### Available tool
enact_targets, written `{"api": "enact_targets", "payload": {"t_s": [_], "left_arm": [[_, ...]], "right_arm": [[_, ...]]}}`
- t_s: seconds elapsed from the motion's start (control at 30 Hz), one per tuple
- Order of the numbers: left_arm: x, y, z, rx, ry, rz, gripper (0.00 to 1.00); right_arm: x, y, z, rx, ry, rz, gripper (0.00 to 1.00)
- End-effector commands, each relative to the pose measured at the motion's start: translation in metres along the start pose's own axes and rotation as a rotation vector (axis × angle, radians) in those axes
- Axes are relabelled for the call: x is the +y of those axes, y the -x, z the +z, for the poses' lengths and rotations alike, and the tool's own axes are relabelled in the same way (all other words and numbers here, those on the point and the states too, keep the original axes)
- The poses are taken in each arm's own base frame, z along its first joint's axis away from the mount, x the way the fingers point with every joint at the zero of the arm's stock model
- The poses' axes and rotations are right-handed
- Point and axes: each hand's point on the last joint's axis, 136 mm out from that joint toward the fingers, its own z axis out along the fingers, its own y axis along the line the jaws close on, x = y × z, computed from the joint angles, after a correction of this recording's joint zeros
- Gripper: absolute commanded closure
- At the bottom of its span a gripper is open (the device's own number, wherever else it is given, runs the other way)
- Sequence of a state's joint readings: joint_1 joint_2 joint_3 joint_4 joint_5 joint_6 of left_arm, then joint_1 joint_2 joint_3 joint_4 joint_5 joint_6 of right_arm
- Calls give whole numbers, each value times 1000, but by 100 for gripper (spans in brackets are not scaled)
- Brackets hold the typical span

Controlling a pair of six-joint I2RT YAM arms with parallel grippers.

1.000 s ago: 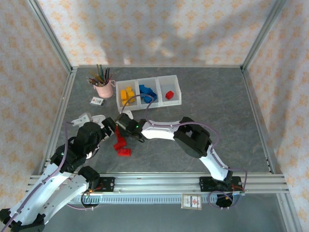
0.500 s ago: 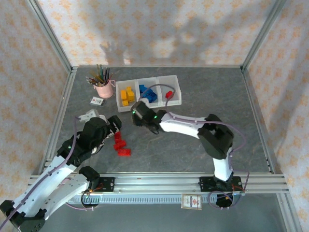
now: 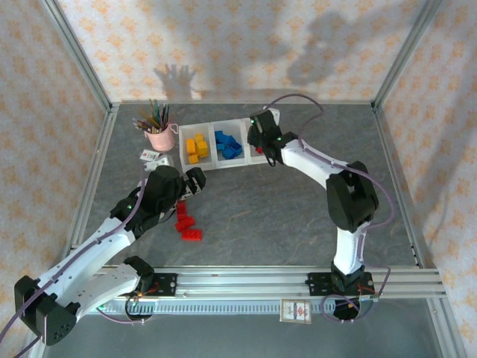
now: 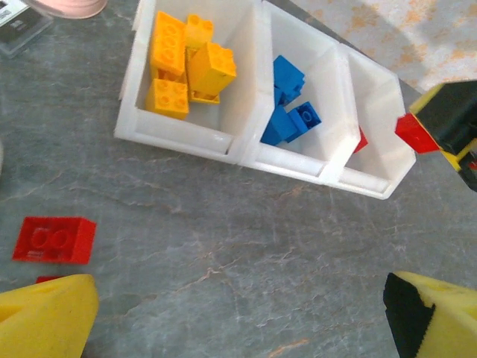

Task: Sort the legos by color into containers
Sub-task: Place the lego in the container, then pick up the lego from the middle-left of the table.

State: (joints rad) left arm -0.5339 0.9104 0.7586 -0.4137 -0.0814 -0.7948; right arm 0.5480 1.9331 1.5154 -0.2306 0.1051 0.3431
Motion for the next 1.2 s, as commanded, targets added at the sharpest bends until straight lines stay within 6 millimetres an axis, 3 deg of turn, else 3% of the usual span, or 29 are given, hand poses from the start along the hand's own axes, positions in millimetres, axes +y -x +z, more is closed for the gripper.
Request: {"api": "enact_targets", "payload": {"t_s": [0.0, 0.2, 0.3, 0.43, 0.6, 0.83, 1.0, 1.17], "left_arm": [[-22, 18, 0, -43, -63, 9, 1], [-24, 22, 5, -40, -46, 29, 1], [-23, 25, 2, -50, -37, 31, 0], [-18, 28, -5, -66, -30, 19, 1], [1, 25, -21, -78, 10, -9, 1], [41, 18, -49, -107, 114, -43, 1], [58, 20, -68, -146, 137, -95, 0], [67, 21, -80, -168, 153, -123, 1]], "right_arm": [[-8, 13, 23, -14, -45, -33, 52], [-4, 32, 48, -4, -59, -56, 34], [3, 36, 44, 5, -33, -64, 31], [21, 20, 23, 27, 37, -84, 29], [52, -24, -17, 45, 108, -145, 25], [109, -111, -66, 114, 247, -263, 20], [152, -160, -82, 152, 331, -322, 18], [192, -200, -78, 211, 396, -369, 17]]}}
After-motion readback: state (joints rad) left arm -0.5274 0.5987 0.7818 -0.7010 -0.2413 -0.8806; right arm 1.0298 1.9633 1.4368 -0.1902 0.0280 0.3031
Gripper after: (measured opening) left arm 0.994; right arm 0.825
